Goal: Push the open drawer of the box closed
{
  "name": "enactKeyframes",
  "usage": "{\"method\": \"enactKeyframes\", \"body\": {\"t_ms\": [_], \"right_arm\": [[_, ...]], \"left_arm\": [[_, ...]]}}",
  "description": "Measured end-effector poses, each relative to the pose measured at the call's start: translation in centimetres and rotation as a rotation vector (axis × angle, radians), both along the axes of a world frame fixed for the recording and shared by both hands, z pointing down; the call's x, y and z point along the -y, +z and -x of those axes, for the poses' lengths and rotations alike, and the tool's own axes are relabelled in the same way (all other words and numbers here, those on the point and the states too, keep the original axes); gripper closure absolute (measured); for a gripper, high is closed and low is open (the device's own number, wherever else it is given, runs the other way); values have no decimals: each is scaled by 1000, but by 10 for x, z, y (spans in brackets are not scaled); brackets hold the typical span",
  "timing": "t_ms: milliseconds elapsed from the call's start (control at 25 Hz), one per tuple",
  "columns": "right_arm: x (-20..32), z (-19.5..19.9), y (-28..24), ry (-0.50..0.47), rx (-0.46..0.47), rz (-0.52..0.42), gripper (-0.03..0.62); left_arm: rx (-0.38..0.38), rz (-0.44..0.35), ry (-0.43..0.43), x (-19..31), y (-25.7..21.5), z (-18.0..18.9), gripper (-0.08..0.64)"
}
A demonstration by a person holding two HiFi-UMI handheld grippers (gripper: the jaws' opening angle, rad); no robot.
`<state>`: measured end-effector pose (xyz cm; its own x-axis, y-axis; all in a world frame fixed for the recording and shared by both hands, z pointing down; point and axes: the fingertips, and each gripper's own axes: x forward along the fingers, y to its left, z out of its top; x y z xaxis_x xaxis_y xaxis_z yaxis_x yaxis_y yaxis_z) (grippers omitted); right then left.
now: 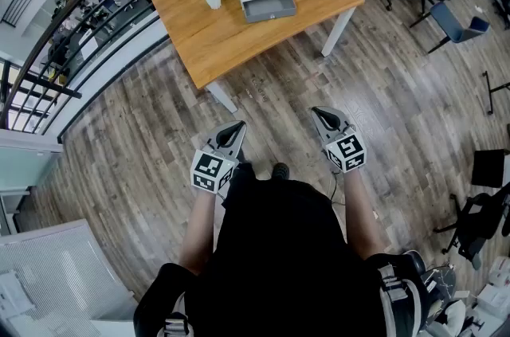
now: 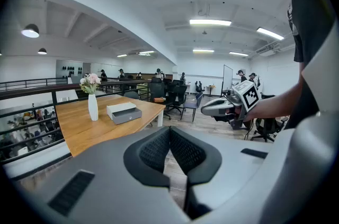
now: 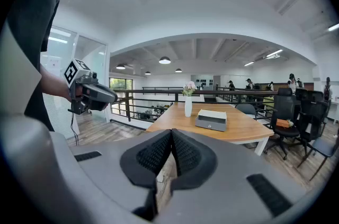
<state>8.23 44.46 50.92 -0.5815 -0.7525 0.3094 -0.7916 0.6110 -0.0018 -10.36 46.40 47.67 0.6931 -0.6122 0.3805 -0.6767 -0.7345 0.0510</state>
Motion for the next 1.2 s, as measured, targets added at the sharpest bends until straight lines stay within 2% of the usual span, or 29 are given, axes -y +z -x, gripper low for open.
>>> {"method": "enactKeyframes", "body": {"t_ms": [480,640,1200], "right_arm": [[5,-7,3,14,1,-2,578],[6,-5,0,6,31,-2,577],[27,-5,7,-13,17,15,577]], "left_arm": [[21,-5,12,7,-3,-7,537],[29,-4,17,11,-4,-10,537],[13,18,-25,23,3,-9,537]]}}
